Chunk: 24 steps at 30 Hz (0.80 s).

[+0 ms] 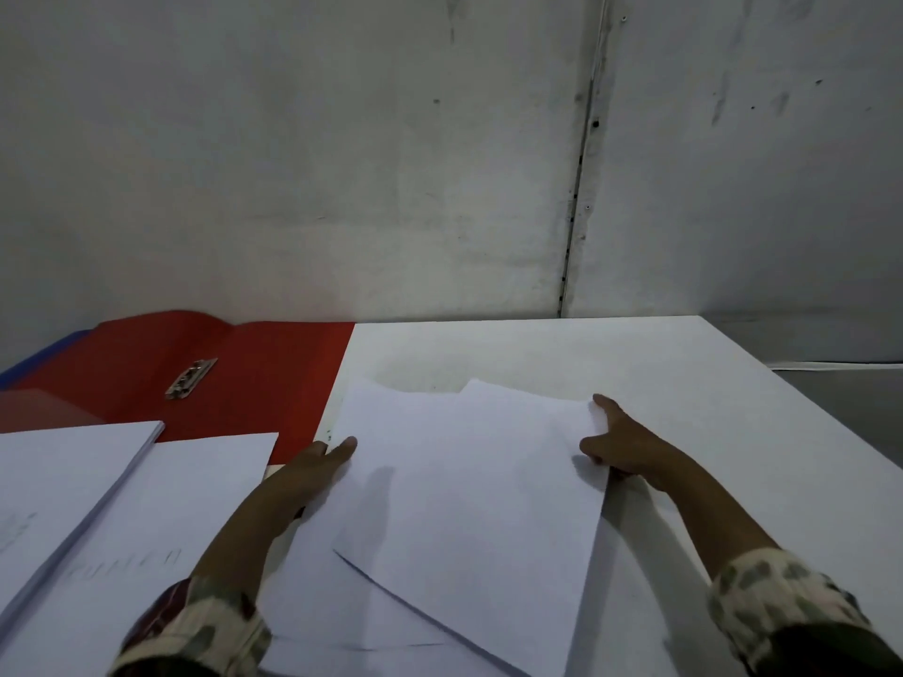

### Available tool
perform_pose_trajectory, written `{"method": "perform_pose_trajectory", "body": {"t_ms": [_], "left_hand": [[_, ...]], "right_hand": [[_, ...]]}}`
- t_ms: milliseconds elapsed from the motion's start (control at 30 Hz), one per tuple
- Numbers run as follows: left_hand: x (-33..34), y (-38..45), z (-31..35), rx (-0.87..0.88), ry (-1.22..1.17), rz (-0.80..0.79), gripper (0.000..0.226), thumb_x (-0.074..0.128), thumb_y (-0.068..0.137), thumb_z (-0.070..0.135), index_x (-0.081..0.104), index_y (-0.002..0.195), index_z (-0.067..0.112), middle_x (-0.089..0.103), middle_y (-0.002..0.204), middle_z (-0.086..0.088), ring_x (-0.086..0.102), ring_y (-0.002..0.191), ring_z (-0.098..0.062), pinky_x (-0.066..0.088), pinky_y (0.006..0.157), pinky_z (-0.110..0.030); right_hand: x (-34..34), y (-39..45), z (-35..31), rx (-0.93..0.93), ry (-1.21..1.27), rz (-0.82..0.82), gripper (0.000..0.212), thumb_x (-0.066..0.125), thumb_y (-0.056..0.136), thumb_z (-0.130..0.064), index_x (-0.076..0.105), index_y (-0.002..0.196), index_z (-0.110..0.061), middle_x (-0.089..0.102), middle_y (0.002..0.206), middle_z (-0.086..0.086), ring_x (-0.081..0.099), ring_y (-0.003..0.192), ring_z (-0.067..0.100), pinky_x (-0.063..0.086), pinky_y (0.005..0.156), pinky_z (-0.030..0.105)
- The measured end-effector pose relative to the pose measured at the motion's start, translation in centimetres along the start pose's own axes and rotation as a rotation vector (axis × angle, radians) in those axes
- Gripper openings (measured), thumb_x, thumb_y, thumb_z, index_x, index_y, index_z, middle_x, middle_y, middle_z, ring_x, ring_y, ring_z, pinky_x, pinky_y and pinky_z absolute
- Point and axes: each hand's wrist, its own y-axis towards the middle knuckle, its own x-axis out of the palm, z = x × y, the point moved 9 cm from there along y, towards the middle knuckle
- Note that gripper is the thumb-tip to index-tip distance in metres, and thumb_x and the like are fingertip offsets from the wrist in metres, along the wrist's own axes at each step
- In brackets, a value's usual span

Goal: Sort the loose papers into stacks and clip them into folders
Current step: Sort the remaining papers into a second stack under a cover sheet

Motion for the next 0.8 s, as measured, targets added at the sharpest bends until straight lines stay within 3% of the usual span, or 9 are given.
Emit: {"method": "perform_pose_trajectory", "body": {"t_ms": [67, 167, 267, 333, 467, 533, 600, 667, 800], "left_hand": [[0.5, 0.1, 0.3, 0.066, 0.023, 0.012, 0.069, 0.041, 0.094, 0.044, 0.016, 0.147, 0.008, 0.015, 0.156, -0.008, 0.016, 0.143, -0.027, 0.017, 0.114, -0.04], [0.9, 0.1, 0.5, 0.106, 0.01, 0.006, 0.076, 0.048, 0.09, 0.046, 0.014, 0.147, 0.009, 0.015, 0.156, -0.007, 0.017, 0.143, -0.026, 0.018, 0.114, -0.04], [1.0, 0.0, 0.3, 0.106, -0.001, 0.005, 0.08, 0.053, 0.088, 0.046, 0.014, 0.147, 0.009, 0.016, 0.156, -0.007, 0.019, 0.143, -0.025, 0.019, 0.114, -0.038], [1.0, -0.1, 0.5, 0.132, 0.004, 0.025, 0.079, 0.055, 0.088, 0.042, 0.014, 0.147, 0.008, 0.02, 0.155, -0.007, 0.022, 0.142, -0.024, 0.022, 0.112, -0.036], [1.0, -0.8, 1.2, 0.178, 0.057, 0.079, 0.07, 0.059, 0.088, 0.032, 0.025, 0.143, 0.005, 0.035, 0.148, -0.009, 0.036, 0.134, -0.026, 0.032, 0.103, -0.032], [1.2, -1.0, 1.0, 0.181, 0.072, 0.11, 0.069, 0.062, 0.086, 0.031, 0.029, 0.14, 0.005, 0.04, 0.144, -0.011, 0.041, 0.13, -0.028, 0.035, 0.101, -0.034], [1.2, -1.2, 0.8, 0.19, 0.099, 0.141, 0.072, 0.065, 0.084, 0.029, 0.029, 0.141, 0.005, 0.04, 0.145, -0.011, 0.041, 0.131, -0.03, 0.035, 0.104, -0.037], [1.6, -1.4, 0.9, 0.22, 0.129, 0.146, 0.071, 0.066, 0.083, 0.027, 0.029, 0.141, 0.006, 0.04, 0.144, -0.012, 0.041, 0.131, -0.03, 0.035, 0.107, -0.04], [1.5, -2.5, 1.4, 0.303, 0.088, 0.17, 0.058, 0.056, 0.09, 0.022, 0.03, 0.141, 0.007, 0.04, 0.144, -0.012, 0.039, 0.131, -0.029, 0.033, 0.106, -0.038]], "right_hand": [[0.8, -0.1, -1.2, -0.085, -0.036, 0.055, 0.094, 0.057, 0.083, -0.009, -0.007, 0.149, -0.027, 0.056, 0.119, 0.019, 0.055, 0.081, 0.026, 0.043, 0.07, 0.028], [2.6, -0.5, -2.6, -0.162, -0.005, 0.129, 0.1, 0.057, 0.085, -0.007, -0.018, 0.146, -0.029, 0.055, 0.119, 0.025, 0.058, 0.083, 0.032, 0.044, 0.074, 0.03], [3.7, -0.8, -3.4, -0.184, 0.069, 0.22, 0.092, 0.052, 0.087, -0.003, -0.014, 0.148, -0.026, 0.056, 0.117, 0.025, 0.058, 0.098, 0.038, 0.046, 0.085, 0.036], [4.8, -0.9, -4.0, -0.195, 0.096, 0.223, 0.087, 0.048, 0.087, -0.001, -0.008, 0.149, -0.026, 0.054, 0.123, 0.024, 0.057, 0.103, 0.038, 0.044, 0.083, 0.034], [6.6, -1.3, -4.7, -0.256, 0.154, 0.237, 0.086, 0.046, 0.086, 0.0, -0.006, 0.149, -0.026, 0.056, 0.11, 0.02, 0.053, 0.083, 0.029, 0.042, 0.072, 0.034], [7.3, -1.4, -4.7, -0.276, 0.174, 0.257, 0.084, 0.049, 0.088, -0.004, -0.006, 0.149, -0.024, 0.05, 0.127, 0.02, 0.052, 0.104, 0.031, 0.039, 0.08, 0.029], [8.0, -1.4, -4.5, -0.278, 0.168, 0.259, 0.082, 0.051, 0.091, -0.011, -0.005, 0.149, -0.022, 0.04, 0.141, 0.016, 0.042, 0.123, 0.031, 0.035, 0.097, 0.032], [8.4, -1.5, -4.7, -0.309, 0.158, 0.252, 0.079, 0.052, 0.092, -0.016, -0.003, 0.149, -0.019, 0.037, 0.146, 0.012, 0.037, 0.129, 0.03, 0.029, 0.106, 0.036], [7.8, -1.8, -4.0, -0.268, 0.385, 0.219, 0.08, 0.055, 0.092, -0.018, 0.001, 0.15, -0.02, 0.025, 0.154, 0.003, 0.029, 0.14, 0.022, 0.026, 0.111, 0.032]]}}
